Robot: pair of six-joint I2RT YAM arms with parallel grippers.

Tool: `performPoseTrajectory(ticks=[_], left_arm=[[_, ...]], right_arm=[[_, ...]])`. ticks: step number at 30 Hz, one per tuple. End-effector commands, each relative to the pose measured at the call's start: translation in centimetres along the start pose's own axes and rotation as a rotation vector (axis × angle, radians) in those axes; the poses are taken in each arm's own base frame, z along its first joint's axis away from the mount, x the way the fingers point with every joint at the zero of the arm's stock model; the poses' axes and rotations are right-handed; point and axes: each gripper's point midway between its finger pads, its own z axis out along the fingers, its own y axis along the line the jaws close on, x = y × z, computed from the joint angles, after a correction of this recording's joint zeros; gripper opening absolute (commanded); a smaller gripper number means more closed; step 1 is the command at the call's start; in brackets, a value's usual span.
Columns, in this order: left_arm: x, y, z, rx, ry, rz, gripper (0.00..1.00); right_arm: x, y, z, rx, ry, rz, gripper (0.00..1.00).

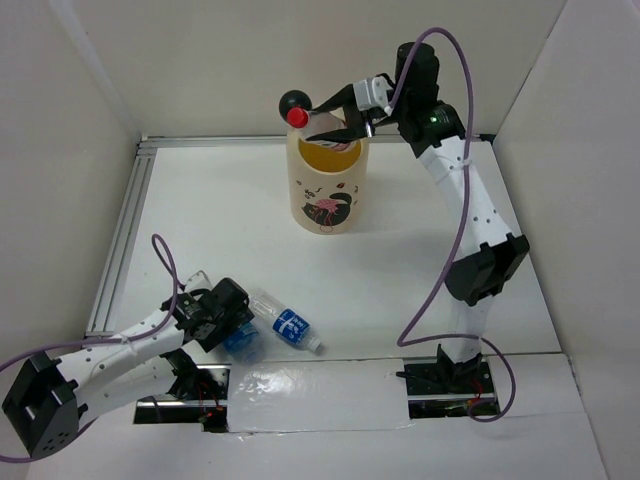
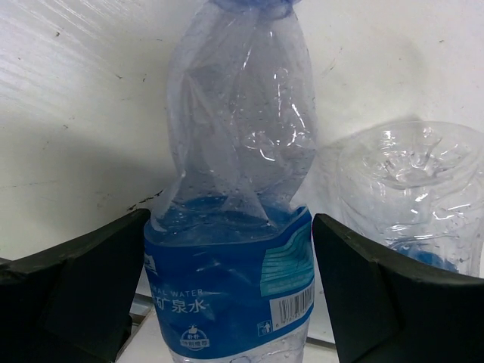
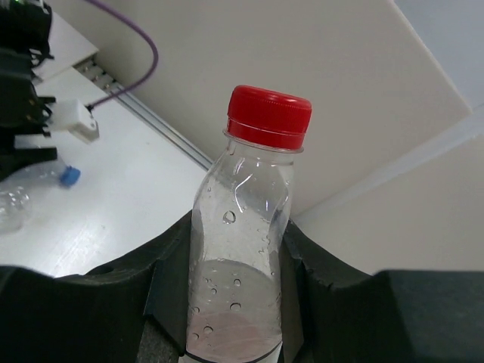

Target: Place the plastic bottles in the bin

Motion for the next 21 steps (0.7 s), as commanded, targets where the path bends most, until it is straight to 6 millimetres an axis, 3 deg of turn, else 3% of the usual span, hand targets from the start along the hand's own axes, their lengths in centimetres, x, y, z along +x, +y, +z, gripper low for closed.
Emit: performPoseTrajectory(ticks=[1,5,12,13,14,17,21], left_arm=[[0.0,0.3,0.1,0.002,-0.008,0.009,1.00],[0.3,1.1,0.5,-0.018,-0.004,0.016,0.99],[0.0,0.6,0.2,0.007,-0.009,0.027,0.92],[0.0,0.6,0.2,0.008,-0.009,0.027,0.92],[-0.1,0.6,0.2,0.006,-0.019,0.027,0.92],[-0.2,0.6,0.0,0.004,-0.019,0.028,0.92],[-1.5,-0.4,-0.9,0.011,-0.064,0.031,0.95]], right_arm=[[2.3,-0.2,-0.4,-0.015,-0.012,-0.112,0.17],[4.4,0.1,-0.2,-0.024,-0.017,-0.063,0.21],[8.1,1.2,0.0,-0.032,-0.011,0.021,0.61],[8.2,1.3,0.0,-0.033,-0.010,0.034,0.77],[8.2,1.3,0.0,-0.033,-0.010,0.035,1.00],[8.2,1.5,-0.1,-0.034,-0.009,0.047,1.00],[5.0,1.1,-0.3,-0.025,-0.004,0.064,1.00]])
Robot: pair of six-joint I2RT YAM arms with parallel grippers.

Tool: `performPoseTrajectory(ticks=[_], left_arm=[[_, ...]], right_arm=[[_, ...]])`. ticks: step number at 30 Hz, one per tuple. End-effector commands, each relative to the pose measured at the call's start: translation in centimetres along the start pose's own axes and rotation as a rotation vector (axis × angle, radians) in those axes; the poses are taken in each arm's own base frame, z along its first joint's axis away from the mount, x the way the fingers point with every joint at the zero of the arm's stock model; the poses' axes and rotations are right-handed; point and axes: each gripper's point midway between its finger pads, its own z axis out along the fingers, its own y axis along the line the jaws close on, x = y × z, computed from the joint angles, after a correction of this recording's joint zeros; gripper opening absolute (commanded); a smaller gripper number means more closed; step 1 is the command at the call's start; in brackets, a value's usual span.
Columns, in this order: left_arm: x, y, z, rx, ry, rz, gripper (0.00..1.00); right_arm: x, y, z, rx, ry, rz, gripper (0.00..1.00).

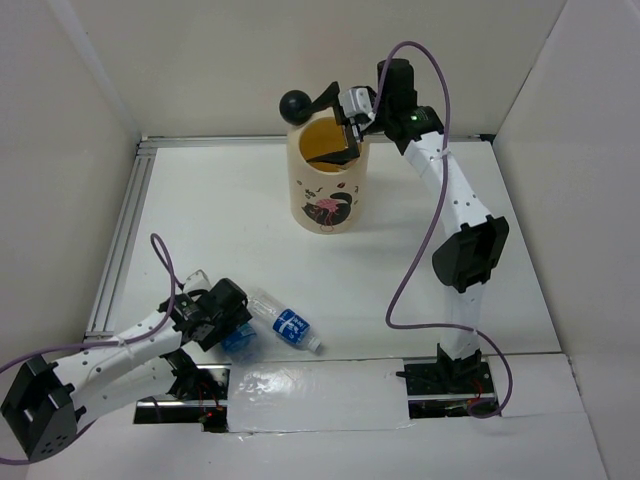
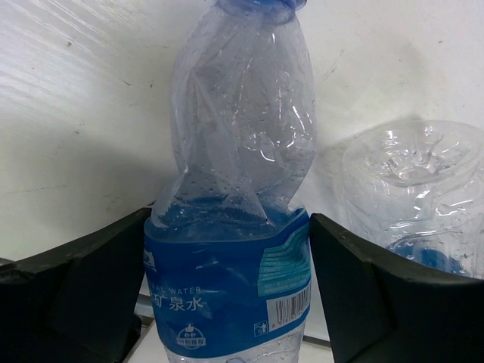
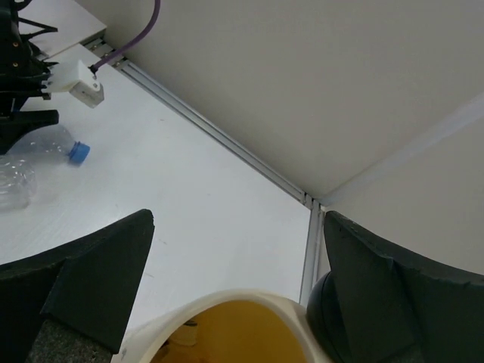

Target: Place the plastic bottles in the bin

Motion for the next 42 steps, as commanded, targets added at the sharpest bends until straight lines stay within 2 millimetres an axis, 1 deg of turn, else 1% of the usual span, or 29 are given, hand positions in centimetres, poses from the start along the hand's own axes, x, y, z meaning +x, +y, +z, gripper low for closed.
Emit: performPoseTrajectory(ticks=[1,3,5,6,9,12,13,16,17,18,20,22,23,24,26,27,28,30,31,32,34,35,36,37,38,39,40,41,42], left_arm=[[-1.5,-1.0,-1.1,0.007,-0.052,0.009,0.96],[-1.7,-1.1,-1.1,-0.019,-0.056,0.027,0.98],[-1.9,-1.2,-1.1,-0.031,-0.057,0.029,0.99],[-2.1,-0.9,-0.9,-0.047,-0.051,0.032,0.99],[-2.1,-0.8,-0.5,-0.066,-0.013,0.052,0.99],[-1.8,-0.6,0.1,-0.089,0.038,0.070,0.99],[-1.7,-0.7,0.3,-0.085,0.049,0.074,0.99],[-1.7,-1.0,0.8,-0.073,0.079,0.102,0.99],[-1.4,-0.9,1.1,-0.083,0.095,0.123,0.99],[-1.5,-1.1,1.4,-0.081,0.100,0.122,0.99],[-1.8,-1.7,1.6,-0.081,0.109,0.139,0.89],[-2.0,-1.9,1.4,-0.072,0.106,0.156,0.71],[-2.0,-2.3,1.3,-0.060,0.110,0.154,0.64],[-2.0,-2.3,1.3,-0.060,0.111,0.166,0.49],[-2.7,-3.1,0.4,-0.029,0.096,0.168,0.36],[-3.1,-3.6,-0.5,0.004,0.079,0.169,0.24],[-3.8,-3.8,-1.1,0.012,0.053,0.164,0.17],[-5.4,-5.2,-3.8,0.067,0.011,0.174,0.10],[-6.6,-6.1,-5.5,0.120,-0.042,0.177,0.06],[-8.1,-7.9,-7.8,0.195,-0.087,0.189,0.06],[-9.4,-10.5,-11.1,0.326,-0.141,0.229,0.06],[-10.8,-12.6,-13.9,0.428,-0.200,0.278,0.06],[-11.7,-14.2,-15.6,0.501,-0.236,0.296,0.06],[-12.9,-16.7,-17.6,0.604,-0.292,0.306,0.06],[-13.3,-18.6,-19.5,0.698,-0.324,0.378,0.06],[-14.5,-20.9,-21.5,0.767,-0.366,0.388,0.06],[-15.8,-23.5,-23.9,0.870,-0.439,0.395,0.06],[-16.1,-25.2,-25.1,0.924,-0.476,0.454,0.06],[-17.7,-27.1,-27.9,0.985,-0.547,0.451,0.06]], right_arm=[[-4.6,-0.3,-0.3,0.012,0.004,-0.011,1.00],[-6.2,-0.1,-1.0,0.035,0.026,0.021,1.00],[-6.9,0.0,-1.8,0.057,0.044,0.022,1.00],[-7.4,0.8,-2.2,0.055,0.043,0.048,1.00],[-7.3,2.2,-4.6,0.081,0.056,0.118,1.00],[-7.3,3.8,-5.9,0.095,0.055,0.193,1.00],[-7.0,3.9,-6.9,0.116,0.068,0.210,1.00],[-6.9,4.7,-7.9,0.139,0.073,0.299,1.00],[-7.3,4.8,-8.2,0.147,0.077,0.300,1.00],[-6.9,4.9,-8.6,0.157,0.083,0.321,1.00],[-7.1,5.5,-9.0,0.168,0.088,0.336,1.00],[-6.6,6.1,-9.7,0.187,0.097,0.359,1.00],[-7.2,6.3,-9.6,0.182,0.090,0.354,1.00],[-6.8,6.5,-9.9,0.190,0.094,0.366,1.00],[-6.9,7.1,-10.1,0.198,0.099,0.365,1.00],[-6.7,7.1,-10.6,0.215,0.113,0.369,1.00],[-6.7,7.8,-10.5,0.215,0.112,0.390,1.00],[-5.7,8.1,-11.2,0.262,0.173,0.419,1.00],[-4.8,9.0,-11.3,0.279,0.201,0.473,1.00],[-5.0,9.5,-11.7,0.299,0.229,0.474,1.00],[-3.9,10.5,-12.2,0.340,0.302,0.505,1.00],[-3.1,11.8,-12.5,0.359,0.348,0.527,1.00],[-2.6,12.6,-12.6,0.356,0.376,0.523,0.99],[-2.2,13.7,-12.3,0.336,0.401,0.521,0.95],[-1.6,15.6,-12.0,0.317,0.428,0.533,0.88],[-0.9,16.6,-12.0,0.319,0.465,0.549,0.63],[-0.6,17.5,-11.8,0.317,0.473,0.562,0.45],[-0.2,18.9,-11.7,0.340,0.476,0.602,0.26],[0.3,19.5,-11.8,0.358,0.495,0.615,0.07]])
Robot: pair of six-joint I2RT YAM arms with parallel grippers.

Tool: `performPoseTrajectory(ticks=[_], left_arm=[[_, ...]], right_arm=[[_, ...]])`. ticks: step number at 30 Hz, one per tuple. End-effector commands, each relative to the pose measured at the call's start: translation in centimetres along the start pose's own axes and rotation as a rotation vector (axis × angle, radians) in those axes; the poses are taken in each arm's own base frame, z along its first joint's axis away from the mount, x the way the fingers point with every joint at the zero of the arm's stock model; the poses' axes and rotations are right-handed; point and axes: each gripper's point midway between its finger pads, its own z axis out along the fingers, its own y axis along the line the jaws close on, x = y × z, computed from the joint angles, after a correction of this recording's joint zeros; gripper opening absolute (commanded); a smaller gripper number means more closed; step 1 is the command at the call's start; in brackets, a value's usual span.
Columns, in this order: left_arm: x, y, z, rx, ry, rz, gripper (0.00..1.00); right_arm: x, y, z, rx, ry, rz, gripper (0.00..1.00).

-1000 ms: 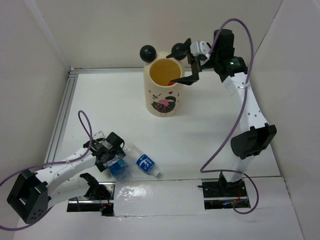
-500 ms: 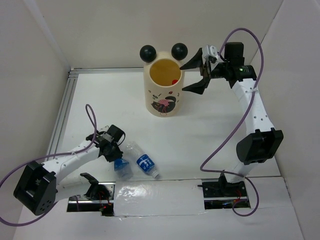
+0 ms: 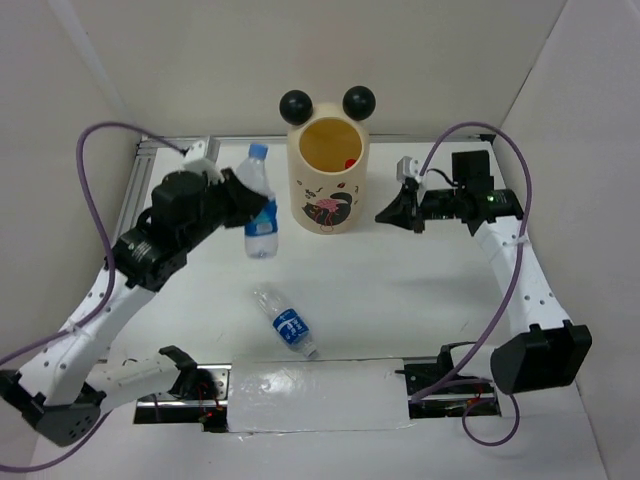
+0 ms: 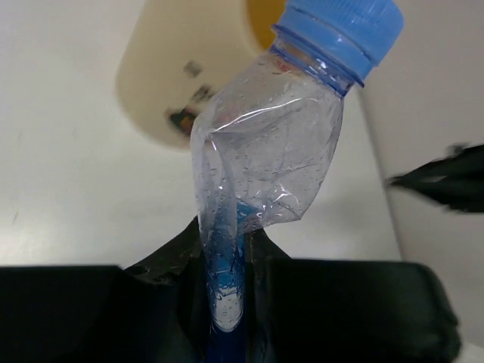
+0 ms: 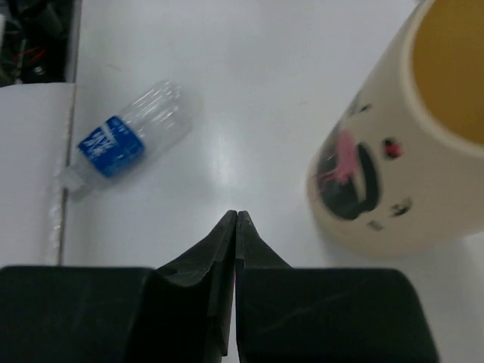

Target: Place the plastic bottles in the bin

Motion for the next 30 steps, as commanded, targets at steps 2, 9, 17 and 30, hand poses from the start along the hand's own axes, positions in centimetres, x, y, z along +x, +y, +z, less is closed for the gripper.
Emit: performPoseTrajectory(ticks=[2,9,17,30], left_arm=[[-8.8,-10.5,3.3,0.322,-0.259,0.236,0.06],[-16.3,-18.8,6.4,0.467,-0.666,0.432,0.03],[-18.3,-18.9,10.2,0.370,-0.906,0.529,0.02],[-14.0,-16.5,18.3,0.211,-0.845,0.624,0.62]], right_arm=[[4.5,3.0,-0.3,0.054,0.107,0.074,0.05],[8.0,5.4,-0.6,0.075,0.173,0.120,0.15],[9.4,5.6,-2.4,0.132,0.188,0.156,0.20],[9.7,4.7,-2.4,0.118,0.172,0.216,1.00]])
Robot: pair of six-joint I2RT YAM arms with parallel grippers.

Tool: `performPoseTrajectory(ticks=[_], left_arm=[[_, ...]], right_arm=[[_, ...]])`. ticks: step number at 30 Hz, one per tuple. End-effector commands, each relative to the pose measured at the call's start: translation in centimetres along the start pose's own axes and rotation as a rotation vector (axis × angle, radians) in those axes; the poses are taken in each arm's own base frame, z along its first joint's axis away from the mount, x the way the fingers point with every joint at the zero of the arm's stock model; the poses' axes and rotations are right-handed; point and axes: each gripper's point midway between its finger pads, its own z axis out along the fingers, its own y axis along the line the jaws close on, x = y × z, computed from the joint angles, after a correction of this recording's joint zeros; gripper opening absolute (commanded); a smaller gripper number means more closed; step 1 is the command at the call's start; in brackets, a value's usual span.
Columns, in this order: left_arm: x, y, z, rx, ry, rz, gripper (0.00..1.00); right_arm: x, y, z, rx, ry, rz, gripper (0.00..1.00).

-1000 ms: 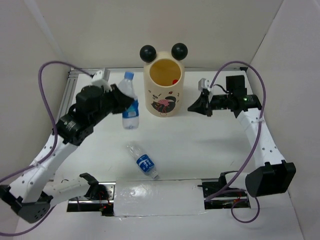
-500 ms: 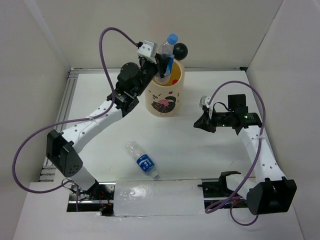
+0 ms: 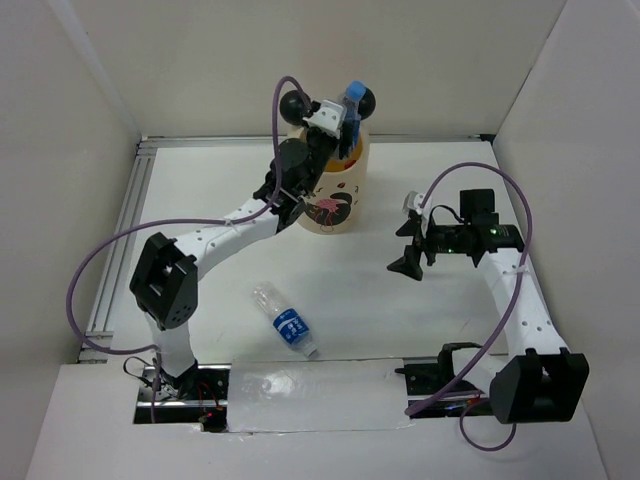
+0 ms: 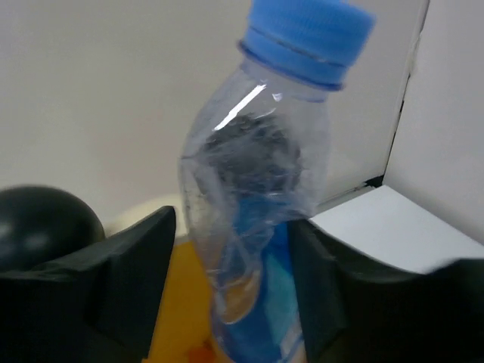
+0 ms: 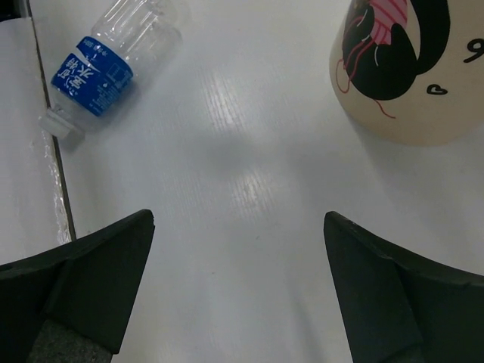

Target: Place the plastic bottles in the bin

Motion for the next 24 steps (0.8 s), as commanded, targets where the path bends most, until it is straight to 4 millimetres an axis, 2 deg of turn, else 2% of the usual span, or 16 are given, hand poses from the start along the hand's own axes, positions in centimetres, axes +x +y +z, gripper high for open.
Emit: performPoseTrajectory(ticks=[1,4,6,8,9,13,14,15,16,20,22,24], left_arm=[[-4.1,0.6,0.6,-0.057,-0.142,-0.018,0.77],[-4.7,0.1,0.3,-0.049,-0.150,-0.015,0.93],[-6.2,-0.2,-0.1,-0.043,-0.174,-0.026,0.94],[-6.8,-0.5,-0.6,-0.034,-0.173,-0.030,0.99],[-8.4,-0.1,-1.0,-0.040,-0.204,-0.030,0.99],[-10.2,0.1,-2.5,-0.060,-0.211,-0.022,0.99],[-10.2,0.4,-2.6,-0.071,-0.199,-0.007,0.99],[-9.0,0.5,-2.8,-0.077,-0.175,-0.001,0.99],[-10.0,0.8,-3.3,-0.080,-0.189,0.007,0.99],[-8.0,1.5,-3.5,-0.099,-0.127,0.029,0.99],[-6.2,2.0,-3.1,-0.119,-0.088,0.045,0.99],[-5.9,2.1,-3.2,-0.129,-0.075,0.048,0.99]], right_arm=[[-0.8,0.0,-0.1,-0.032,-0.014,0.016,1.00],[-0.1,1.0,0.4,-0.120,0.003,-0.021,1.00],[0.4,1.5,1.3,-0.157,0.032,-0.030,0.95],[0.2,1.6,2.2,-0.175,0.039,-0.061,0.87],[0.2,1.7,2.4,-0.173,0.040,-0.074,0.77],[-0.5,2.5,3.7,-0.195,0.045,-0.121,0.71],[-0.4,2.5,4.1,-0.206,0.044,-0.126,0.71],[-0.5,2.8,4.2,-0.214,0.045,-0.117,0.71],[-0.5,2.8,4.5,-0.221,0.046,-0.112,0.71],[-0.9,2.4,4.8,-0.223,0.038,-0.096,0.71],[-1.2,2.3,4.7,-0.219,0.035,-0.094,0.71],[-1.5,2.1,4.7,-0.215,0.031,-0.101,0.71]])
